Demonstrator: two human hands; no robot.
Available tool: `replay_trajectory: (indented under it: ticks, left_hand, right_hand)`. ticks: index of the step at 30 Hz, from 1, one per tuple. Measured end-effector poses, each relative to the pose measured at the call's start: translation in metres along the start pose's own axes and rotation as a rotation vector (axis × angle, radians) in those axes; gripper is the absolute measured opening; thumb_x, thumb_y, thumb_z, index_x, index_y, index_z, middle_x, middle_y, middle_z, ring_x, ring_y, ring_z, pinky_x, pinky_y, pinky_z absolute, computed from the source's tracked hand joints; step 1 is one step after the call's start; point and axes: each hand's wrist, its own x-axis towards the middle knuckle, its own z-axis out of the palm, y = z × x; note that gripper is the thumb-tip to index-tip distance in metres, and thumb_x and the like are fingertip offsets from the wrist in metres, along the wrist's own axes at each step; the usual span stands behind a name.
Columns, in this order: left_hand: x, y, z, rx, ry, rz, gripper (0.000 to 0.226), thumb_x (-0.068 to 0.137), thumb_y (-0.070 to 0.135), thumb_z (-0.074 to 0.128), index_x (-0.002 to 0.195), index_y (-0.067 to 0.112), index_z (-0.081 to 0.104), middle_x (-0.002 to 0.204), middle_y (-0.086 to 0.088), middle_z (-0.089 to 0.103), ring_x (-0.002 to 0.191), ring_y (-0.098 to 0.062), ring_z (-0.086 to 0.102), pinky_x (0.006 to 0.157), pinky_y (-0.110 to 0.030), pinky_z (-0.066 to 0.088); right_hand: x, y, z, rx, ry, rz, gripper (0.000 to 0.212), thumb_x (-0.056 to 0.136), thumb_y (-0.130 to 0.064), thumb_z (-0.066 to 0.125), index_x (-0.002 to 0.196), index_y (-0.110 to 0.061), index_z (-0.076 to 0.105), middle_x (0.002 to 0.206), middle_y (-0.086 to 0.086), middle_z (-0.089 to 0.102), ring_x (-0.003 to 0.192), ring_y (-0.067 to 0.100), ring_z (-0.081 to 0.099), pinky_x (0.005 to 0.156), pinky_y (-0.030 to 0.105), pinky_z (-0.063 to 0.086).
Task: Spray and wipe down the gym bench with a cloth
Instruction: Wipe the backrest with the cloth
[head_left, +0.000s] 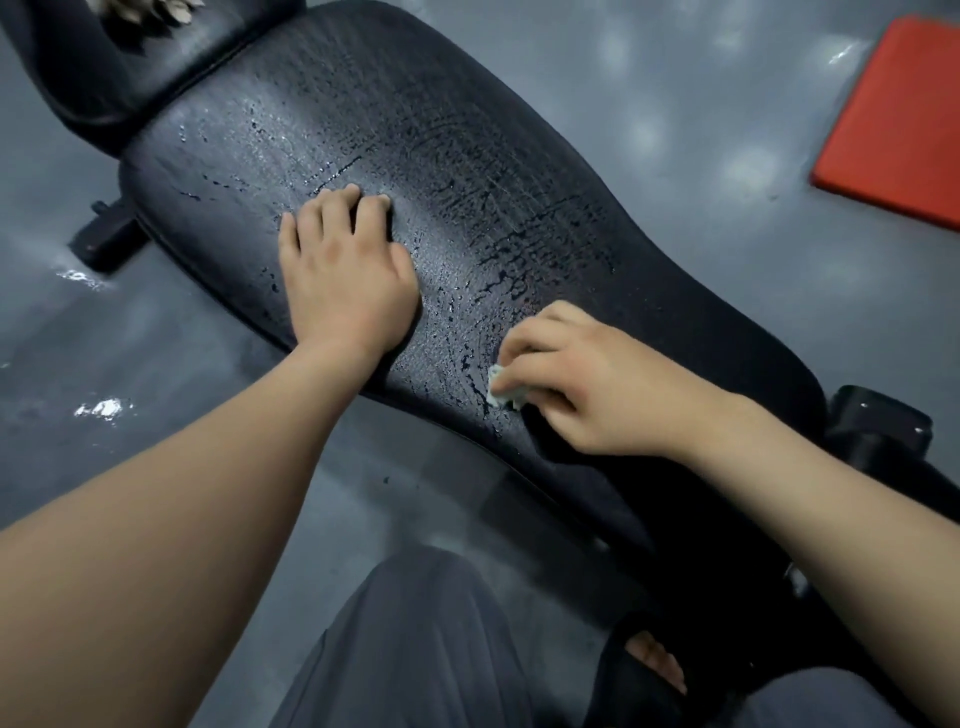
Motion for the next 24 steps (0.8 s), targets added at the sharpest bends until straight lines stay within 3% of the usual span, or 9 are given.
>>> replay_trajectory:
  ticks: [3, 8, 13, 16, 22, 24]
  left_hand:
    - [0.000, 0.001, 0.002, 0.003, 0.022, -0.004, 0.050, 0.089, 0.034, 0.036, 0.131, 0.020, 0.059, 0.142, -0.011, 0.053, 0.134, -0.035, 0.043, 0.119, -0.053, 0.024]
    - [-0.002, 0.004, -0.003, -0.036, -0.007, 0.010, 0.050, 0.090, 0.030, 0.038, 0.133, 0.016, 0.059, 0.142, -0.013, 0.053, 0.133, -0.037, 0.043, 0.120, -0.055, 0.024]
    - [-0.023, 0.030, -0.013, -0.198, -0.025, 0.193, 0.049, 0.088, 0.024, 0.047, 0.136, 0.017, 0.056, 0.141, -0.008, 0.053, 0.133, -0.031, 0.045, 0.120, -0.055, 0.025]
    - [-0.033, 0.044, -0.007, -0.181, -0.055, 0.289, 0.049, 0.088, 0.026, 0.043, 0.134, 0.019, 0.059, 0.137, -0.007, 0.055, 0.130, -0.031, 0.046, 0.119, -0.055, 0.027]
    - [-0.036, 0.044, -0.002, -0.140, -0.051, 0.270, 0.048, 0.089, 0.028, 0.041, 0.132, 0.020, 0.061, 0.137, -0.006, 0.055, 0.129, -0.032, 0.046, 0.120, -0.051, 0.027]
    - [-0.036, 0.044, -0.002, -0.130, -0.043, 0.280, 0.048, 0.089, 0.028, 0.040, 0.132, 0.020, 0.061, 0.137, -0.006, 0.056, 0.128, -0.032, 0.047, 0.119, -0.051, 0.027]
  right_hand:
    - [-0.009, 0.000, 0.005, -0.043, -0.001, 0.009, 0.020, 0.096, -0.020, 0.059, 0.110, -0.026, 0.073, 0.112, -0.004, 0.060, 0.100, 0.025, 0.051, 0.082, 0.040, 0.049]
    - [-0.001, -0.007, 0.016, -0.088, 0.211, 0.188, 0.018, 0.098, -0.025, 0.062, 0.114, -0.023, 0.072, 0.112, -0.002, 0.059, 0.098, 0.024, 0.049, 0.073, 0.039, 0.052]
    - [-0.020, -0.013, 0.008, -0.015, 0.044, 0.107, 0.024, 0.093, -0.022, 0.062, 0.115, -0.026, 0.072, 0.110, -0.003, 0.057, 0.096, 0.022, 0.046, 0.082, 0.038, 0.049]
    - [-0.029, -0.013, 0.001, 0.005, -0.057, 0.061, 0.032, 0.083, -0.014, 0.064, 0.110, -0.028, 0.075, 0.106, -0.004, 0.058, 0.095, 0.022, 0.048, 0.083, 0.031, 0.047]
    - [-0.015, -0.018, 0.013, -0.066, 0.132, 0.195, 0.022, 0.093, -0.019, 0.062, 0.110, -0.026, 0.073, 0.107, -0.002, 0.059, 0.093, 0.024, 0.047, 0.076, 0.040, 0.050]
    - [-0.017, -0.021, 0.012, -0.047, 0.094, 0.172, 0.024, 0.089, -0.017, 0.062, 0.108, -0.025, 0.075, 0.103, -0.003, 0.058, 0.090, 0.022, 0.046, 0.078, 0.038, 0.049]
